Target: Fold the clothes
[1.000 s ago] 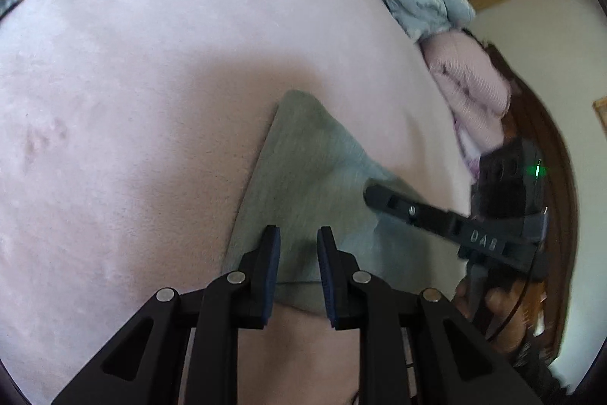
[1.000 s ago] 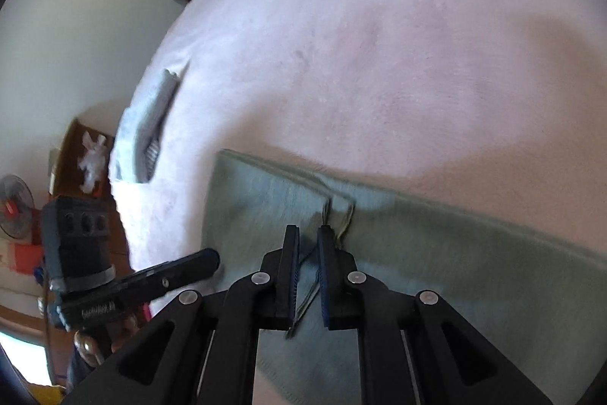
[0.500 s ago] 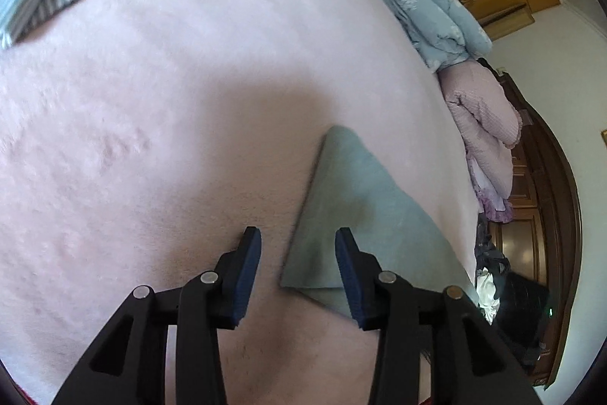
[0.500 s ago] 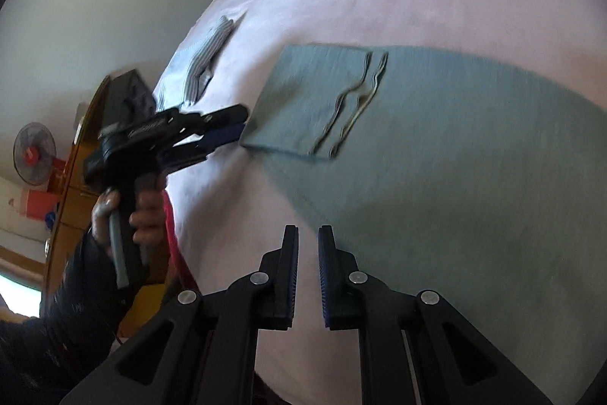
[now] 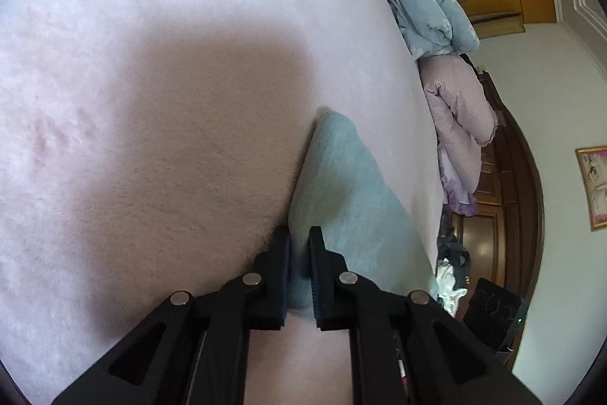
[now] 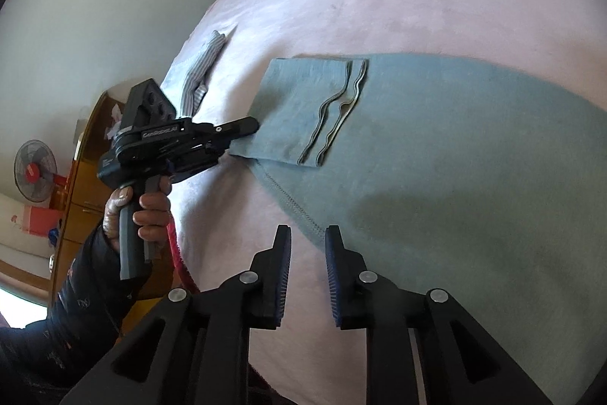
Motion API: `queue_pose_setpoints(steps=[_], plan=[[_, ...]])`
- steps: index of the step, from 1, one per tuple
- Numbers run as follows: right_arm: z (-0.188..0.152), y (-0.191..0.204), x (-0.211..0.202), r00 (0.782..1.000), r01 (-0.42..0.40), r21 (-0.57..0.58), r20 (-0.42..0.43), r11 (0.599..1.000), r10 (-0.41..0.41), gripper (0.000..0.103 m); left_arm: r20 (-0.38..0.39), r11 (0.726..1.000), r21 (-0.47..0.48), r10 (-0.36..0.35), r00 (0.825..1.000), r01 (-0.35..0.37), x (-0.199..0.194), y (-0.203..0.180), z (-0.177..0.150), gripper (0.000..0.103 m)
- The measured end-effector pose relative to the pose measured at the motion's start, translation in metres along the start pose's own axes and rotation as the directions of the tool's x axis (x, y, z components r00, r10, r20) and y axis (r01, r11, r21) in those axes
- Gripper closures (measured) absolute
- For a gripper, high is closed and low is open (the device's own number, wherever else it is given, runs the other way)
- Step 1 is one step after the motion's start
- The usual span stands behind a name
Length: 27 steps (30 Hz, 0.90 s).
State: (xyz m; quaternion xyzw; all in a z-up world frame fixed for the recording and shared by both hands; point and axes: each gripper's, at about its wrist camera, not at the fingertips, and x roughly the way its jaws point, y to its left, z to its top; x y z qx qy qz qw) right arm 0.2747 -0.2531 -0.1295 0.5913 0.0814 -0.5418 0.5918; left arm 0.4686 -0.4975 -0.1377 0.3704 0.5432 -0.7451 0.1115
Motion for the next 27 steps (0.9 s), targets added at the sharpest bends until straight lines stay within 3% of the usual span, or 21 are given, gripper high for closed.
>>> queue_pose_setpoints(steps=[5,9,14,21,27], plan=[[-0.004,-0.004,-0.020,0.998,0.024,0.008,0.050,1.000,-0.024,0.079,0.067,0.991,0.108,0.077,0.995,-0.083,-0.016,-0.037,-0.009,0.096],[-0.015,-0.023,-0.049,0.994,0.031,0.050,0.101,0.998,-0.036,0.072,0.121,0.947,0.263,0.159,0.980,-0.186,-0.019,-0.089,-0.018,0.096],[-0.033,-0.049,-0.081,0.984,0.028,0.124,0.169,0.992,-0.049,0.072,0.123,0.902,0.383,0.163,0.979,-0.198,-0.012,-0.144,-0.034,0.096],[-0.058,-0.074,-0.111,0.969,0.002,0.195,0.243,0.981,-0.050,0.064,0.031,0.850,0.502,0.168,0.985,-0.161,0.035,-0.200,-0.067,0.096],[-0.072,-0.088,-0.128,0.959,-0.024,0.223,0.280,0.974,-0.041,0.064,-0.035,0.812,0.552,0.247,0.968,-0.187,0.089,-0.220,-0.090,0.096]])
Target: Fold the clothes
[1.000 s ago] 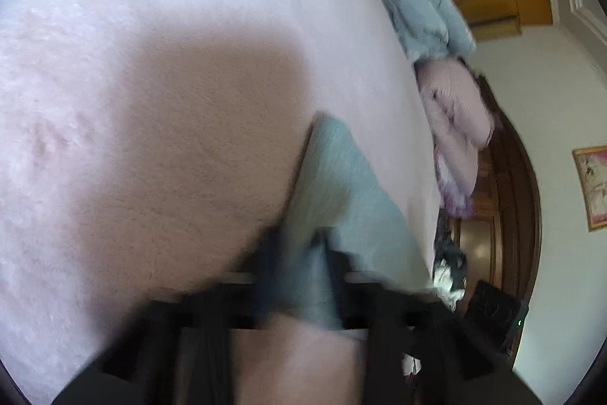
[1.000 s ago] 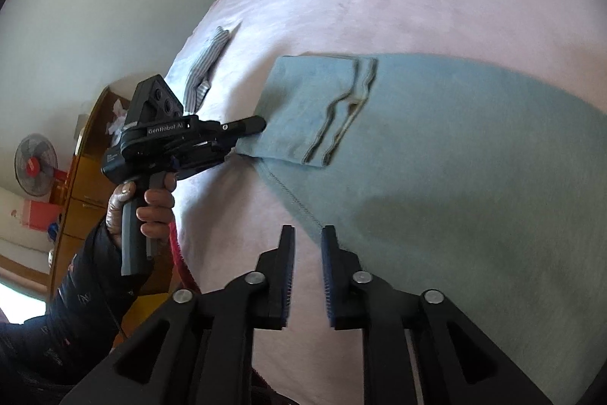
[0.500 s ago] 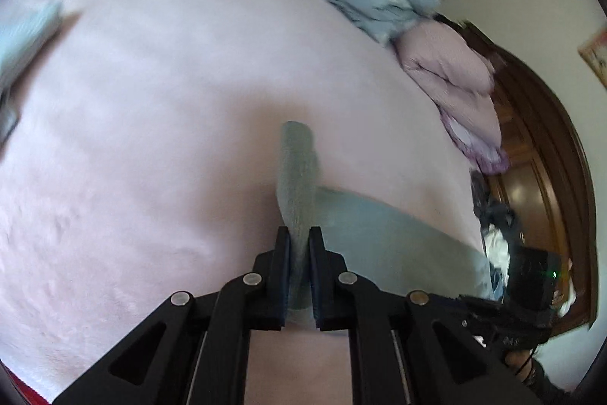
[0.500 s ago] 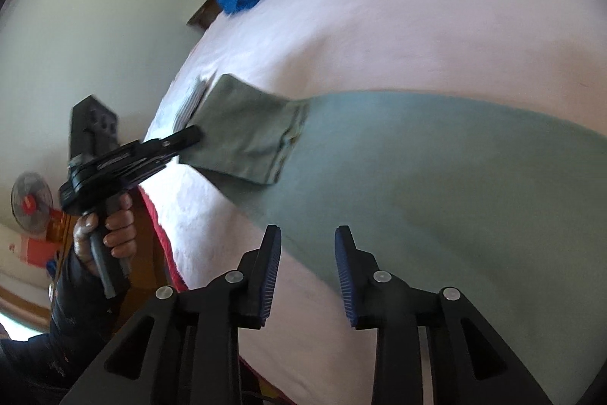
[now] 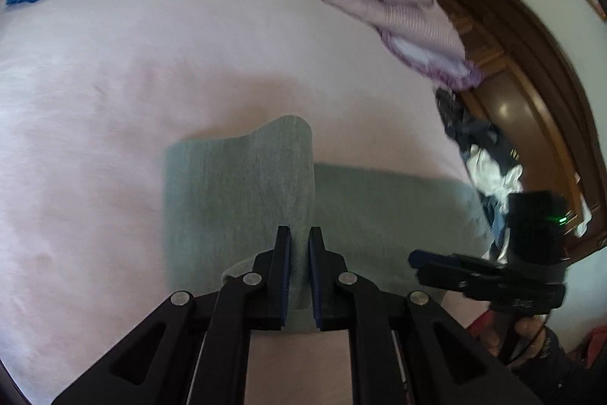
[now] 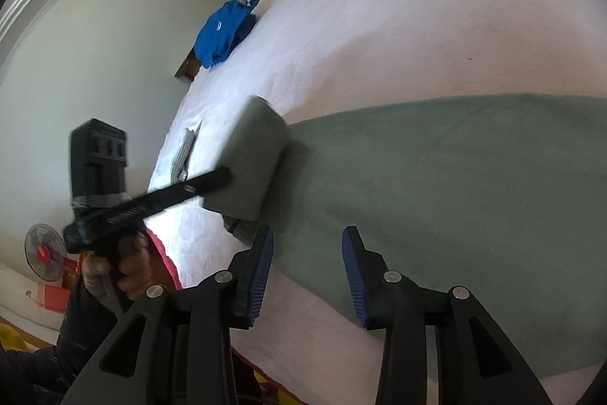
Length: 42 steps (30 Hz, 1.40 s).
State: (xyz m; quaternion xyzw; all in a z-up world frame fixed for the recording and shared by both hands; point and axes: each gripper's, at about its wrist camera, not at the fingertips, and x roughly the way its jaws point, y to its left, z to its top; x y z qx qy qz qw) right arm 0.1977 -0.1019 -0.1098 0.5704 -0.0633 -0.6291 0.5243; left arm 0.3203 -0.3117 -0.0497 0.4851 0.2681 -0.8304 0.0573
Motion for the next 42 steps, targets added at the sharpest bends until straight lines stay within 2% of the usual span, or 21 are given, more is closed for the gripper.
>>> queue_pose_setpoints(steps=[6,9,10,13,14,17,20,23,24,25,26,28,29,34,36,39,42], plan=[[-0.001,-0.013,-0.005,1.000,-0.007,0.031,0.009,1.000,0.006,0.064,-0.069,0.999,0.008,0.038,0.997,-0.038,0.034,-0.018,-0.002,0.093],[0.001,-0.016,-0.003,1.000,-0.008,0.039,0.007,0.999,0.007,0.063,-0.067,0.998,-0.020,-0.054,0.996,0.053,0.028,-0.018,-0.004,0.091],[0.001,-0.016,-0.002,1.000,-0.007,0.038,0.006,0.999,0.007,0.063,-0.054,0.994,-0.039,-0.105,0.993,0.103,0.023,-0.015,-0.005,0.088],[0.005,-0.013,0.003,1.000,-0.008,0.038,-0.004,0.999,0.008,0.063,0.027,0.970,-0.089,-0.226,0.974,0.227,-0.005,0.001,-0.008,0.087],[0.007,-0.011,0.004,1.000,-0.012,0.037,-0.008,0.999,0.012,0.063,0.055,0.968,-0.092,-0.230,0.972,0.234,-0.015,0.008,-0.011,0.086],[0.019,-0.001,0.015,0.999,-0.027,0.015,-0.025,1.000,0.028,0.063,0.097,0.991,-0.056,-0.113,0.989,0.119,-0.033,0.026,-0.021,0.086],[0.037,0.022,0.038,0.997,-0.053,-0.015,-0.054,0.998,0.052,0.063,0.049,0.995,-0.067,-0.072,0.996,0.075,-0.026,0.042,-0.034,0.086],[0.054,0.038,0.065,0.992,-0.093,-0.025,-0.093,0.995,0.090,0.063,0.004,0.993,-0.069,-0.100,0.995,0.100,-0.008,0.040,-0.045,0.086],[0.059,0.039,0.073,0.992,-0.073,-0.033,-0.102,0.997,0.069,0.063,-0.009,0.992,-0.065,-0.111,0.994,0.110,-0.002,0.037,-0.047,0.086],[0.064,0.040,0.081,0.993,-0.049,-0.043,-0.110,0.998,0.044,0.063,-0.029,0.993,-0.067,-0.103,0.994,0.101,0.005,0.035,-0.051,0.086],[0.067,0.034,0.090,0.992,0.009,-0.048,-0.124,0.999,-0.015,0.063,-0.049,0.993,-0.070,-0.094,0.994,0.090,0.012,0.034,-0.054,0.086],[0.075,0.021,0.107,0.979,0.133,-0.058,-0.151,0.989,-0.140,0.063,-0.079,0.993,-0.076,-0.099,0.992,0.093,0.021,0.036,-0.062,0.086],[0.077,0.011,0.112,0.973,0.157,-0.046,-0.161,0.987,-0.162,0.067,-0.093,0.992,-0.079,-0.102,0.990,0.095,0.026,0.037,-0.065,0.086],[0.079,0.013,0.087,0.988,0.110,-0.034,-0.105,0.993,-0.113,0.066,-0.053,0.987,-0.048,-0.158,0.986,0.156,0.007,0.025,-0.068,0.086],[0.079,0.015,0.076,0.994,0.073,-0.015,-0.076,0.997,-0.074,0.061,-0.030,0.980,-0.040,-0.194,0.980,0.193,0.004,0.017,-0.066,0.086],[0.074,0.010,0.080,0.994,0.016,0.029,-0.108,0.999,-0.013,0.060,-0.021,0.973,-0.056,-0.225,0.974,0.223,0.012,0.013,-0.063,0.086],[0.071,0.006,0.102,0.979,0.115,-0.004,-0.168,0.993,-0.114,0.060,-0.081,0.979,-0.071,-0.197,0.977,0.191,0.035,0.016,-0.065,0.086]])
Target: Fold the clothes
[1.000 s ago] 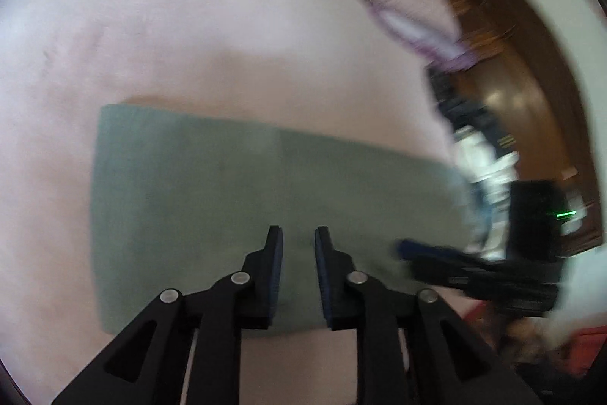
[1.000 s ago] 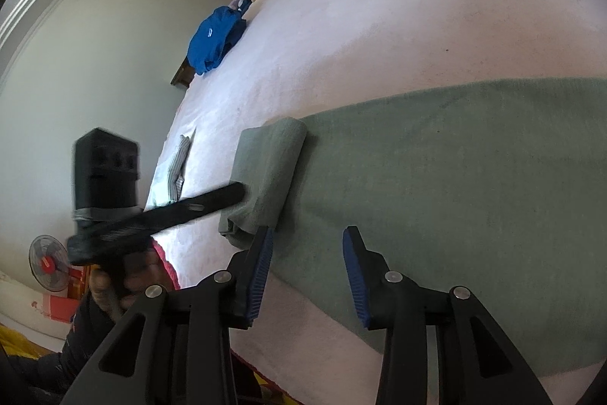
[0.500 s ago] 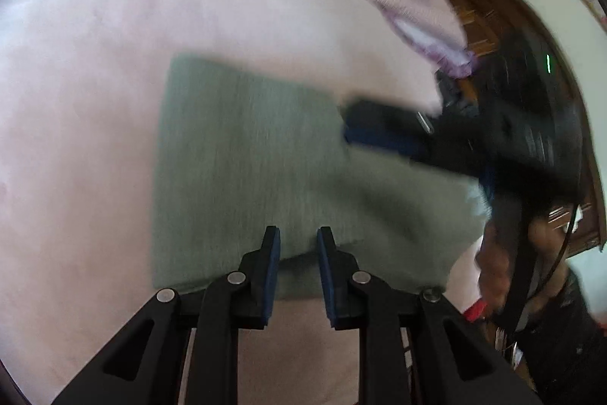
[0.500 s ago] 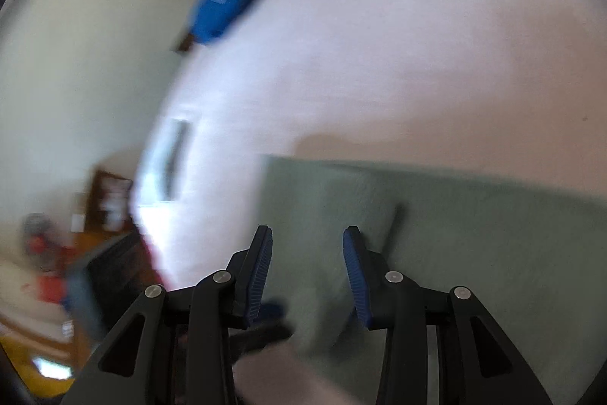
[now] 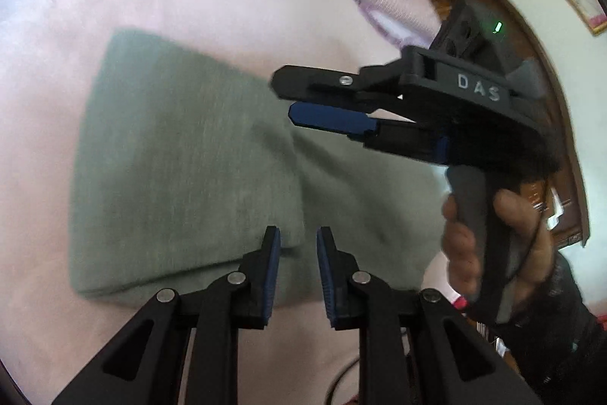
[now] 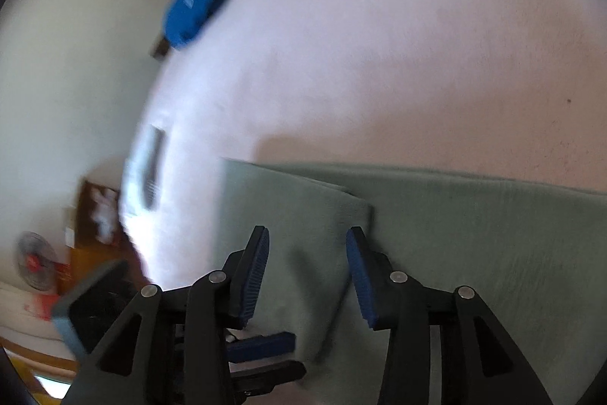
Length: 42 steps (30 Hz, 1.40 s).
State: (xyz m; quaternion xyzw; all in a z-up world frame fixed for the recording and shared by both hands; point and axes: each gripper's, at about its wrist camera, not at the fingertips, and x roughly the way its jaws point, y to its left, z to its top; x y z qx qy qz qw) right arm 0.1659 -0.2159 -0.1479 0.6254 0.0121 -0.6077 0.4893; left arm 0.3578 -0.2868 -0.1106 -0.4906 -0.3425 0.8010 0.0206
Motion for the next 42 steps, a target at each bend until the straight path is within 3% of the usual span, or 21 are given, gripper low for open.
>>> queue_pose_setpoints(steps=[1,5,8,12,15,20,26,28,30,32,38,42], plan=[[0.000,-0.001,0.009,0.999,0.050,-0.017,-0.017,0.999,-0.051,0.060,-0.002,1.000,-0.010,-0.009,1.000,0.009,0.002,0.003,0.000,0.086],[0.000,0.007,0.006,0.998,0.065,-0.041,-0.002,0.997,-0.065,0.060,-0.004,0.998,-0.051,-0.041,0.999,0.041,-0.011,0.007,0.000,0.086],[-0.004,0.016,-0.009,0.997,0.062,-0.073,0.041,0.995,-0.059,0.060,0.056,1.000,-0.016,0.008,0.998,-0.007,-0.042,0.006,-0.009,0.086],[-0.004,0.024,-0.020,0.996,0.043,-0.119,0.076,0.992,-0.034,0.060,0.168,0.996,-0.008,0.089,0.982,-0.088,-0.088,0.018,-0.023,0.086],[0.007,0.023,-0.007,0.997,0.065,-0.105,0.047,0.992,-0.060,0.060,0.146,0.990,-0.036,0.140,0.979,-0.136,-0.093,0.038,-0.024,0.086],[0.009,0.022,0.015,0.994,0.111,-0.123,-0.003,0.986,-0.113,0.059,0.071,0.984,-0.073,0.167,0.983,-0.162,-0.067,0.052,-0.017,0.086],[-0.014,0.038,-0.018,0.995,0.087,-0.197,0.062,0.977,-0.076,0.059,0.132,0.989,-0.134,0.088,0.987,-0.071,-0.104,0.071,-0.024,0.086],[-0.035,0.052,-0.029,0.995,0.072,-0.272,0.092,0.960,-0.049,0.059,0.158,0.986,-0.165,0.067,0.985,-0.040,-0.117,0.087,-0.024,0.086],[-0.057,0.068,-0.035,0.995,0.047,-0.359,0.097,0.932,-0.013,0.059,0.168,0.981,-0.188,0.077,0.983,-0.044,-0.125,0.098,-0.027,0.086],[-0.074,0.068,-0.036,0.996,0.021,-0.359,0.085,0.933,0.010,0.059,0.177,0.976,-0.212,0.088,0.980,-0.050,-0.133,0.109,-0.030,0.086],[-0.092,0.043,-0.012,0.997,0.068,-0.329,-0.002,0.942,-0.073,0.059,0.169,0.987,-0.159,0.026,0.985,0.001,-0.103,0.080,-0.010,0.086],[-0.093,0.038,-0.004,0.994,0.087,-0.318,-0.032,0.944,-0.103,0.059,0.047,0.988,-0.140,0.074,0.996,-0.067,-0.057,0.075,0.011,0.085]])
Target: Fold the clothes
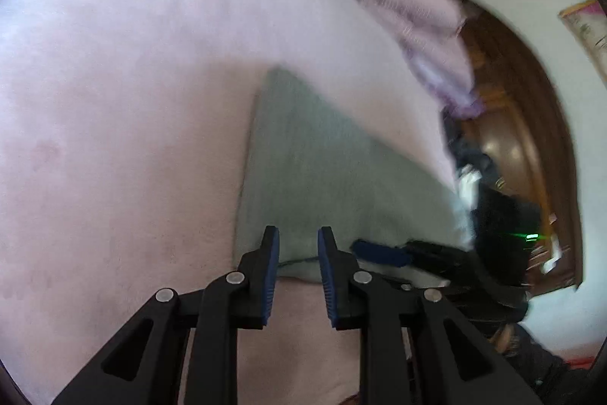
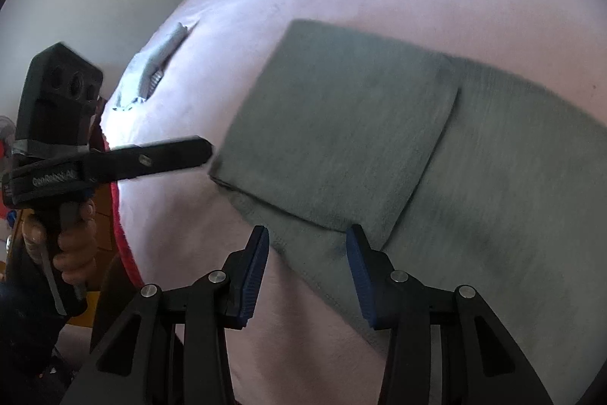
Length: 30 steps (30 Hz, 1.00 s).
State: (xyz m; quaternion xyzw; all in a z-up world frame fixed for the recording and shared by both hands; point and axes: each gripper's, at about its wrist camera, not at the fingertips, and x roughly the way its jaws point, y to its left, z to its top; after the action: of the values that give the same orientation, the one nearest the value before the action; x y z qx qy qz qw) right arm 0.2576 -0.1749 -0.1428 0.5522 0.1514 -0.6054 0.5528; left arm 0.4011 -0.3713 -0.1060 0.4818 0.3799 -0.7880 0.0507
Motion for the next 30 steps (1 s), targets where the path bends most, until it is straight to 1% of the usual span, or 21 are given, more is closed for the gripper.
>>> queue_pose_setpoints(steps=[3,7,9,11,13,14,16,19,20,22,23,24,28,30], plan=[[-0.001,0.008,-0.008,0.999,0.034,-0.032,0.002,0.999,-0.034,0.059,-0.002,1.000,-0.014,-0.021,1.000,0.021,-0.004,0.003,0.007,0.085],[-0.008,0.037,-0.029,0.994,0.076,-0.139,0.085,0.987,-0.065,0.058,0.055,0.999,-0.008,-0.047,0.997,0.047,-0.028,0.008,0.018,0.084],[-0.008,0.058,-0.030,0.988,0.125,-0.206,0.117,0.971,-0.102,0.050,0.075,0.998,-0.034,-0.055,0.996,0.058,-0.031,0.016,0.027,0.078],[-0.006,0.080,-0.022,0.977,0.192,-0.273,0.149,0.943,-0.155,0.049,0.072,0.995,-0.080,-0.054,0.996,0.059,-0.033,0.026,0.038,0.073],[-0.005,0.093,-0.011,0.969,0.236,-0.319,0.155,0.918,-0.194,0.048,0.058,0.991,-0.104,-0.075,0.995,0.081,-0.019,0.024,0.056,0.073],[-0.006,0.099,-0.003,0.960,0.275,-0.347,0.155,0.897,-0.234,0.048,0.051,0.989,-0.111,-0.088,0.995,0.093,-0.017,0.028,0.061,0.072],[-0.005,0.108,0.008,0.942,0.334,-0.386,0.170,0.860,-0.290,0.048,0.031,0.987,-0.124,-0.101,0.994,0.104,-0.003,0.034,0.074,0.072],[-0.005,0.121,0.024,0.909,0.416,-0.438,0.198,0.797,-0.366,0.048,0.000,0.981,-0.151,-0.123,0.992,0.121,0.014,0.045,0.087,0.071],[-0.005,0.126,0.030,0.895,0.446,-0.457,0.213,0.770,-0.392,0.047,-0.011,0.978,-0.162,-0.132,0.991,0.129,0.019,0.050,0.091,0.071],[-0.005,0.133,0.038,0.876,0.482,-0.477,0.237,0.735,-0.420,0.041,-0.029,0.974,-0.174,-0.155,0.988,0.147,0.027,0.056,0.097,0.071],[-0.005,0.135,0.042,0.873,0.486,-0.484,0.237,0.728,-0.425,0.036,-0.034,0.972,-0.175,-0.168,0.985,0.160,0.031,0.057,0.099,0.071],[-0.005,0.137,0.047,0.872,0.488,-0.491,0.236,0.722,-0.429,0.032,-0.039,0.969,-0.176,-0.185,0.982,0.176,0.034,0.058,0.102,0.069],[-0.005,0.144,0.066,0.865,0.497,-0.518,0.231,0.696,-0.445,0.031,-0.055,0.952,-0.194,-0.252,0.966,0.237,0.045,0.061,0.112,0.067],[-0.003,0.143,0.068,0.861,0.504,-0.519,0.237,0.690,-0.451,0.029,-0.075,0.946,-0.194,-0.278,0.958,0.259,0.052,0.058,0.116,0.066]])
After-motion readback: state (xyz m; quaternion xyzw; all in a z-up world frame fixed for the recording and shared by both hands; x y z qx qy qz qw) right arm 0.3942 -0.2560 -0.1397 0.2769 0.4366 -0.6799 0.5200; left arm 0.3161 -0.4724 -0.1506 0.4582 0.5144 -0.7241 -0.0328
